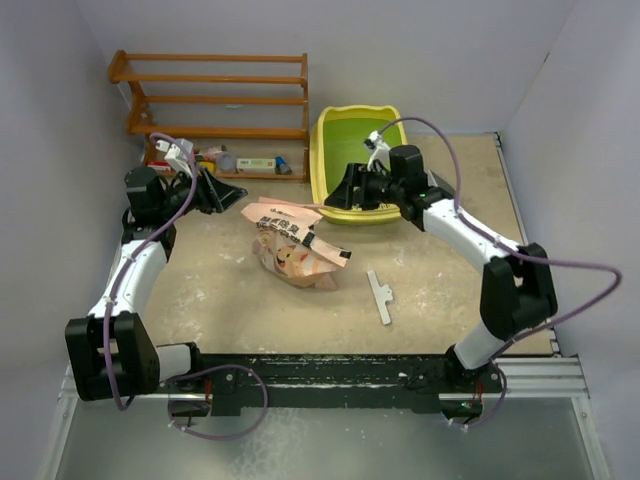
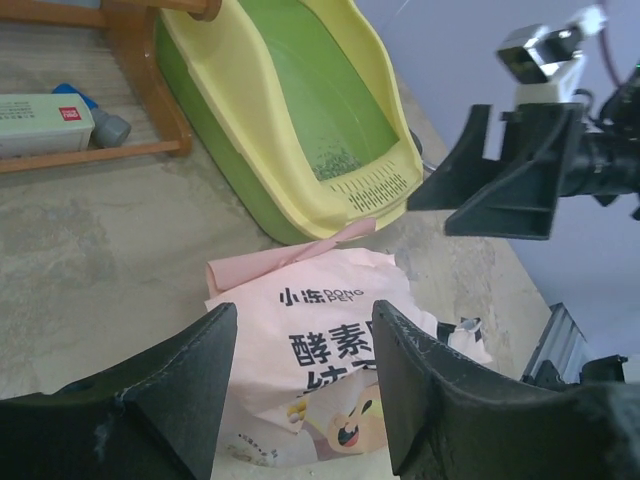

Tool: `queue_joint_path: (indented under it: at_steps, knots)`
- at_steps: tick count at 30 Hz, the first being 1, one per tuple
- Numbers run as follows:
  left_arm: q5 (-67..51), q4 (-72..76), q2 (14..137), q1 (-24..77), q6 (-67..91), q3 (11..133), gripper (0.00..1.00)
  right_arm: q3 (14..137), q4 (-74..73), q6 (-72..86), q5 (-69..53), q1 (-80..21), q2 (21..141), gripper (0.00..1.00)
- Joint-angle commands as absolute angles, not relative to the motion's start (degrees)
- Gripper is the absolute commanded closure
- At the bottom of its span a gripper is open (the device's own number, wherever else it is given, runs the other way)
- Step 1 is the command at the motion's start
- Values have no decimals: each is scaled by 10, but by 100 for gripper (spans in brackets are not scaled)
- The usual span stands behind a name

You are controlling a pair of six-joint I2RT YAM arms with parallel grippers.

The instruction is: Fill the litter box with clean litter

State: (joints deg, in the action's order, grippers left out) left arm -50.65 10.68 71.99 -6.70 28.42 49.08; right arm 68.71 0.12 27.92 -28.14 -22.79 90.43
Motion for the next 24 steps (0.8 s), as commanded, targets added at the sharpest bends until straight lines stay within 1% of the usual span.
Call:
queue_joint_path:
  at_steps: [1,4,8,14,19,24]
  knots:
    - [-528,160,688,-68,310,482,40,696,137,396,-420,-245,958,25]
    - [-527,159,678,-68,311,474,40,688,206,432,-427,-246,982,27]
    - [-527,160,675,-68,314,471,40,684,215,436,-445,-249,1001,27]
    - [-529,159,674,-68,316,472,40,694,182,421,-455,-259,1017,29]
    - [-529,156,672,-68,316,471,41,668,143,391,-405,-270,988,32]
    - [-532,160,676,-67,320,472,41,629,133,377,-388,-278,955,33]
